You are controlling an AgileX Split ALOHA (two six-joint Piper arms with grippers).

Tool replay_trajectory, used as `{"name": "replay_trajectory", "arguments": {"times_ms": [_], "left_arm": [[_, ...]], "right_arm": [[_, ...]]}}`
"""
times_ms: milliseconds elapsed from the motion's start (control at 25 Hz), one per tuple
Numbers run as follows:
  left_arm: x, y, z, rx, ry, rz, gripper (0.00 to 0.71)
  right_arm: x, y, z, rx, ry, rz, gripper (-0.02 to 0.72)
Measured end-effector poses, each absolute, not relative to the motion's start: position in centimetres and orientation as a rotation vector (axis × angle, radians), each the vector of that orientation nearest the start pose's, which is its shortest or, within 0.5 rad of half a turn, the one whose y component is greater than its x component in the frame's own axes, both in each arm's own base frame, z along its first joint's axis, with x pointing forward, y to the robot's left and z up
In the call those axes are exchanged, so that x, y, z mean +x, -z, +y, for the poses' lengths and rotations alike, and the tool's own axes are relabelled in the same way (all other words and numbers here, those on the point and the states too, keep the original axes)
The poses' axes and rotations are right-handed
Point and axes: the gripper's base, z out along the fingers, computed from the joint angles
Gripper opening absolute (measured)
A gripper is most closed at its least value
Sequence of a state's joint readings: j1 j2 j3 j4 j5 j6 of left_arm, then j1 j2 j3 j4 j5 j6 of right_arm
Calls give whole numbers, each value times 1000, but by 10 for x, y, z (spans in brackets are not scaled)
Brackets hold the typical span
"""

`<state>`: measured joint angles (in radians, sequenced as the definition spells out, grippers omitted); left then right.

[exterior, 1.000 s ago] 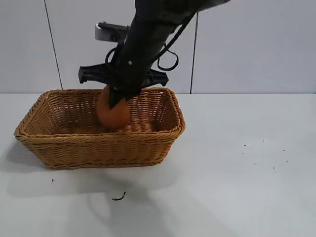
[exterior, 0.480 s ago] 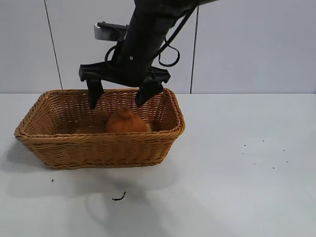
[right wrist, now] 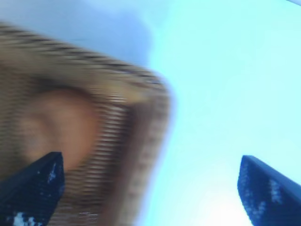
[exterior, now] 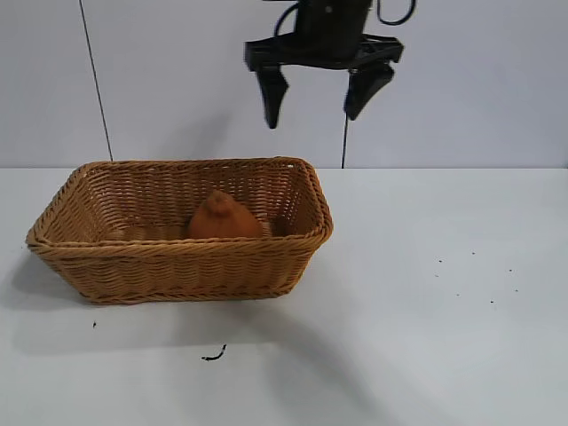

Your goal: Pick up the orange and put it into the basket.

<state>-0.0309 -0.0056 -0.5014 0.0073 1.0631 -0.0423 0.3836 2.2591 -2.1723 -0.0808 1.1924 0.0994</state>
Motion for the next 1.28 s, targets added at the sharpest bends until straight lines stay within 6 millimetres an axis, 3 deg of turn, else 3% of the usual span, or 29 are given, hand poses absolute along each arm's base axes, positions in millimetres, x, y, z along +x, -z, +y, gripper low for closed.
{"name": "replay_trajectory", "arguments": {"times_ms": [320,520,680,920,960,1080,1120,1280], "left_arm": [[-6,-277,1,-12,37,2040,666],[-6,-277,1,-12,37,2040,666],[-6,-277,1,-12,37,2040,666],[-6,-277,1,-12,37,2040,666],[-6,-277,1,-12,37,2040,666],[-6,-277,1,-12,37,2040,666],[-6,-277,1,-12,37,2040,666],[-6,-277,1,-12,37,2040,666]], "right_arm": [[491,-254,33,-2,84,2777,694],[491,-254,-13,148,53,2779,694],[483,-249,-14,154,22,2819,694],[431,-256,-10,128,-13,2922,694],[431,-256,-10,128,-13,2922,694],[388,-267,-9,86,-17,2964,694],[360,-272,-8,75,-19,2988,694],[292,-291,-6,44,-21,2975,694]]}}
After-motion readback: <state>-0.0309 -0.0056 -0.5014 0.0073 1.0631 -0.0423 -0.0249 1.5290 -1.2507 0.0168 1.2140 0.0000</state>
